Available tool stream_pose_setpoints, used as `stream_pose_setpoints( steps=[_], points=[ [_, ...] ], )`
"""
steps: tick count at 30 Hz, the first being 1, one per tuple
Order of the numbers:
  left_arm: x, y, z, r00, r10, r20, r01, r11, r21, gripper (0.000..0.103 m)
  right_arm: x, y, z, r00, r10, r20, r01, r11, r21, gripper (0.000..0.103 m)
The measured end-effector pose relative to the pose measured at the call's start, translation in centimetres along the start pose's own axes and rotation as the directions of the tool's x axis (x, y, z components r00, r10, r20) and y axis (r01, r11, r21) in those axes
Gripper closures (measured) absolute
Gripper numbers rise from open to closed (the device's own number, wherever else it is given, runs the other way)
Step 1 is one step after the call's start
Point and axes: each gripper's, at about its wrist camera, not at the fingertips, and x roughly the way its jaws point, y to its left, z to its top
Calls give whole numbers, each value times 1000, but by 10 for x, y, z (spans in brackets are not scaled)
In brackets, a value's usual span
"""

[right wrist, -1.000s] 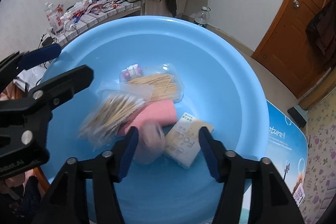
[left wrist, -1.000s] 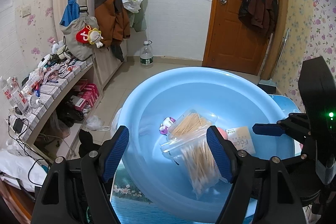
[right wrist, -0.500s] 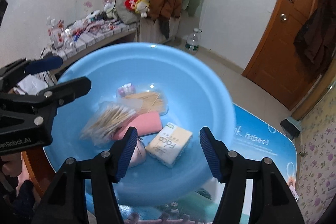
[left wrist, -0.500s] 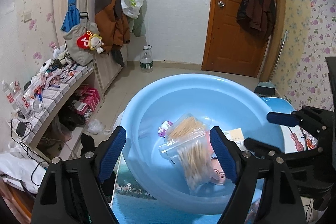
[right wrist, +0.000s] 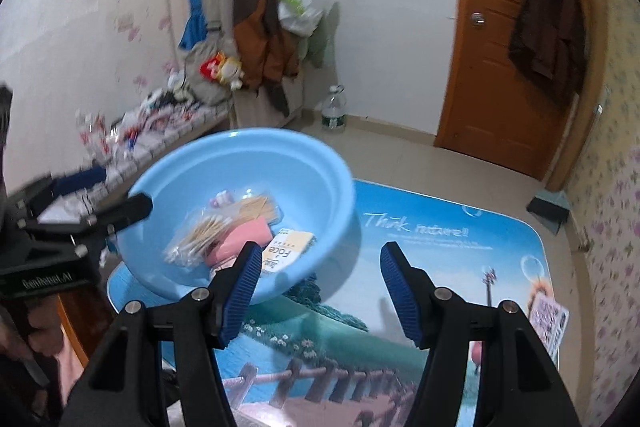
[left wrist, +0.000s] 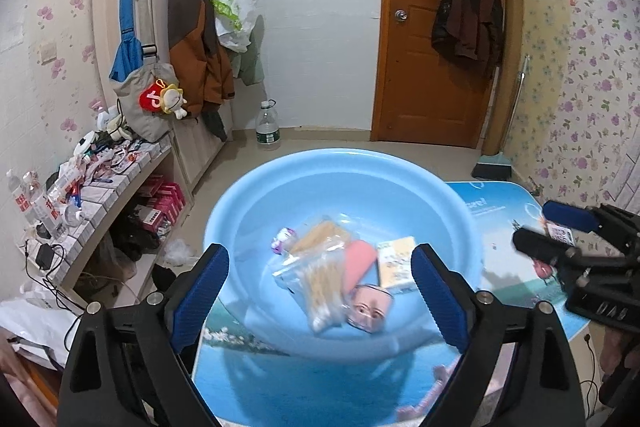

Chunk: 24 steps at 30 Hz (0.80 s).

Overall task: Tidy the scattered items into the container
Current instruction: 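Withdraw both grippers from the basin back over the table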

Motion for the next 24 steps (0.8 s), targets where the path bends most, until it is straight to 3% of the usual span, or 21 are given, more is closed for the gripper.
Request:
stream_pose_setpoints(
  steps=[2, 4, 6, 15, 18, 22, 24],
  points=[
    [-7, -8, -2, 1000, -3, 4, 3, 1000, 6, 7, -14, -7, -4, 999, -4, 35, 2, 999, 36, 39],
    [-13, -14, -4, 1000, -2, 11, 2, 1000, 13, 6, -34, -16, -8, 997, -16, 78, 10, 997, 71, 28],
    [-18, -20, -7, 1000, -1, 13, 1, 1000, 18, 6, -52, -22, -13, 992, -38, 123, 26, 995, 98, 25],
    [-40, -59, -20, 999, -27, 22, 26, 997, 75, 1, -97, -36, -50, 982, -89, 165, 66, 988, 143, 25],
    [-46, -69, -26, 999, -35, 28, 32, 995, 96, 1, -111, -38, -64, 982, -76, 174, 45, 983, 176, 25],
    [-49, -74, -30, 998, -55, 28, 52, 995, 81, 0, -124, -35, -75, 961, -188, 201, 156, 974, 161, 25],
    [-50, -75, -32, 998, -54, 34, 51, 996, 69, 0, -132, -33, -83, 939, -251, 237, 213, 961, 174, 25]
  ],
)
